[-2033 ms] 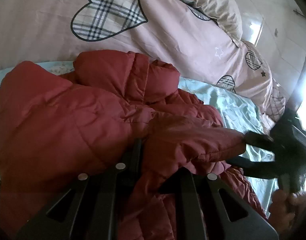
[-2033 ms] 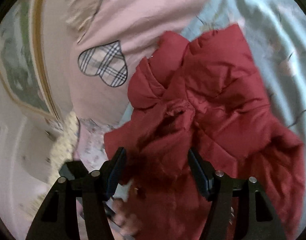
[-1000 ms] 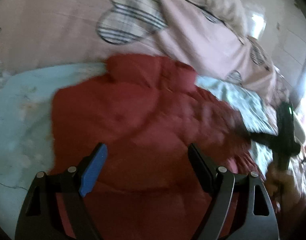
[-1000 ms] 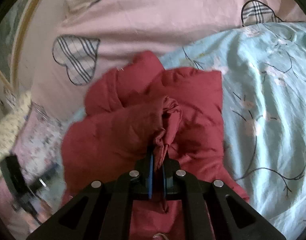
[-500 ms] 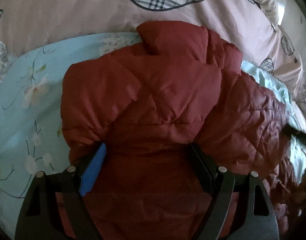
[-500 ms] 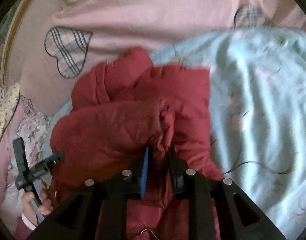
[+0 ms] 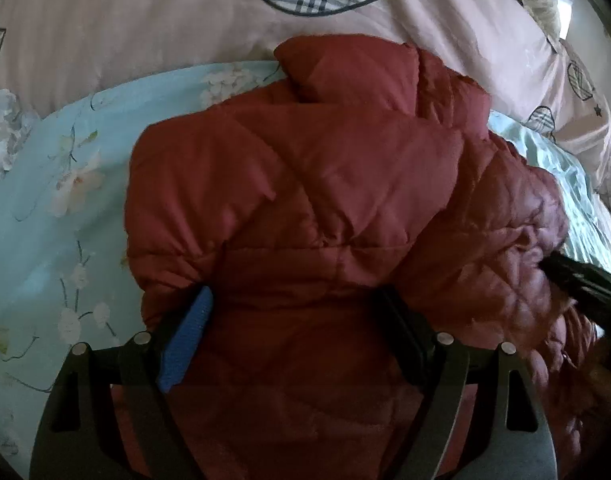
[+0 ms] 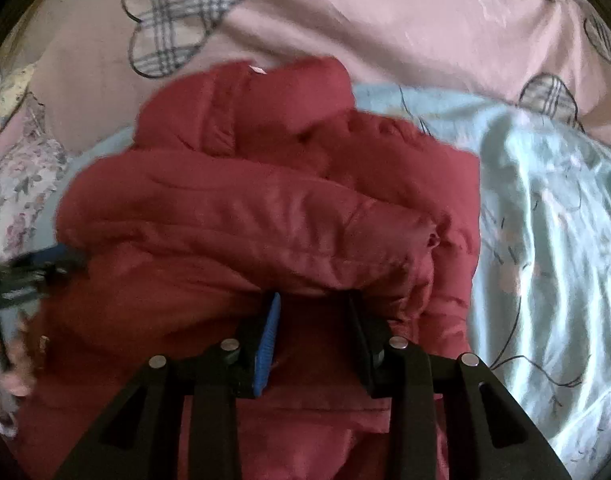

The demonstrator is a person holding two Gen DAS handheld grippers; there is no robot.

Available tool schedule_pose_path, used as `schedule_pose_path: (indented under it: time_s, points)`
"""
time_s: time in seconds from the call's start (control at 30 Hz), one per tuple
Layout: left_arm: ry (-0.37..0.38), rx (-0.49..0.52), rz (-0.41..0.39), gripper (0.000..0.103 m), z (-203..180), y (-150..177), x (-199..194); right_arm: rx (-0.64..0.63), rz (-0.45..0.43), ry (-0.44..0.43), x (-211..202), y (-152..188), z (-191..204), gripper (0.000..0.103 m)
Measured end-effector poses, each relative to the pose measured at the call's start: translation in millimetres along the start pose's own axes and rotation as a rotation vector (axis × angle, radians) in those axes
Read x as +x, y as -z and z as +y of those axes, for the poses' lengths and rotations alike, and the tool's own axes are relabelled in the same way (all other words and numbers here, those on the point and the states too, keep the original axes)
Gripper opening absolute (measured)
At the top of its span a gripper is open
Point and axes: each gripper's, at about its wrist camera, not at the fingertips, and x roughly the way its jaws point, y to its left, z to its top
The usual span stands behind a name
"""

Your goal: Fold large clothes

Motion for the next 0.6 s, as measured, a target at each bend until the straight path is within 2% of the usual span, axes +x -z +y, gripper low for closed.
schedule_pose_path:
  time_s: [0.1, 0.17, 0.27, 0.33, 0.47, 0.6]
  points:
    - [0.068, -0.024, -0.08, 0.083, 3, -2, -24, 0.008, 0.003, 0.0, 0, 0, -2, 0.035]
    - [0.089, -0.044, -0.1, 0.083, 6, -4, -30, 0.001, 0.005, 0.007, 2, 0, -1, 0.035]
    - [0.058, -0.036, -0.057, 0.083, 6, -5, -16, 0.004, 0.008, 0.009, 1, 0, -1, 0.035]
    - [0.007, -0.022, -0.003, 0.083, 6, -2, 2, 0.005, 0.0, 0.007, -4, 0, 2, 0.035]
    - [0.005, -0.027, 0.0, 0.083, 7, 1, 8, 0.0, -0.025, 0.03, -14, -1, 2, 0.035]
    - [-0.003, -0.018, 0.003, 0.083, 6, 2, 11, 0.027, 0.008, 0.024, -3, 1, -6, 0.034]
